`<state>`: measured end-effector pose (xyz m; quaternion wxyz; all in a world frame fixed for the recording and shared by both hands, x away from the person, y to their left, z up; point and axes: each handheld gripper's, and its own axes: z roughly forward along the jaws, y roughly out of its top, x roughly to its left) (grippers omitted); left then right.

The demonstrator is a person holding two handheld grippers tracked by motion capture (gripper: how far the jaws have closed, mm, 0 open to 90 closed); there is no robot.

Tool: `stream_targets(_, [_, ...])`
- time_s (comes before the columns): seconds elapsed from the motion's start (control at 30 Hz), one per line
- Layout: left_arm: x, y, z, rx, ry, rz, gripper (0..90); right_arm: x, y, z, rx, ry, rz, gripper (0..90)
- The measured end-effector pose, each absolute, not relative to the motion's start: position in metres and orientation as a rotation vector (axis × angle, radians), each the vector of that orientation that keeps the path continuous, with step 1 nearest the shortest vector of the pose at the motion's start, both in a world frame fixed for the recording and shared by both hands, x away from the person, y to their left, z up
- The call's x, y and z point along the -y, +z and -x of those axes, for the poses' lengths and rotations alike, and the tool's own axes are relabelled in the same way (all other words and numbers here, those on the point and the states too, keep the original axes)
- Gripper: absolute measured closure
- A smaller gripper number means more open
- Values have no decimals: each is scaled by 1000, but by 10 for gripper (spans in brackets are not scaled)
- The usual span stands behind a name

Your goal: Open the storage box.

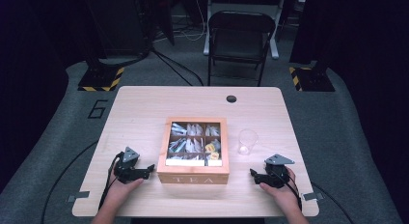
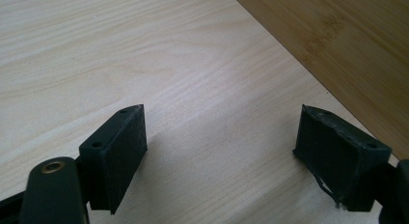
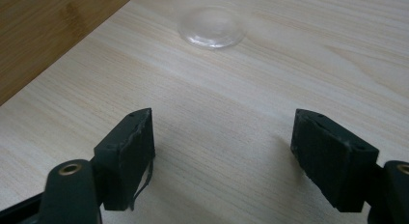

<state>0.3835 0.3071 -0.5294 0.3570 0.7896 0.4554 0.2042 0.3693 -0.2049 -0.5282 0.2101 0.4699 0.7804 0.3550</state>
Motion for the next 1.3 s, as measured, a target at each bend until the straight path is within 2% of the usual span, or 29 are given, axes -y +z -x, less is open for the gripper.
stream_targets(0.13, [-308, -530, -382, -1172, 545, -2022, 239, 204, -527, -369, -2179, 975, -1306, 268])
stream_targets(0.23, [-309, -529, -380, -1166, 539, -2028, 272, 203, -523, -369, -2190, 960, -1325, 372])
stream_targets(0.37, [-311, -526, -378, -1170, 487, -2031, 344, 203, -521, -368, -2200, 978, -1350, 433])
stream_targets(0.6, [-314, -516, -371, -1184, 447, -1969, 374, 200, -512, -363, -2188, 977, -1319, 451])
stream_targets(0.77, [-314, -505, -365, -1174, 420, -2005, 422, 195, -502, -357, -2202, 995, -1270, 476])
stream_targets(1.0, [-311, -493, -357, -1105, 432, -2026, 424, 187, -489, -349, -2218, 1053, -1252, 506])
stream_targets(1.13, [-306, -488, -348, -1056, 449, -2019, 425, 182, -482, -344, -2219, 1086, -1230, 504])
stream_targets(1.3, [-306, -481, -340, -1031, 442, -1999, 422, 174, -476, -339, -2229, 1159, -1161, 456])
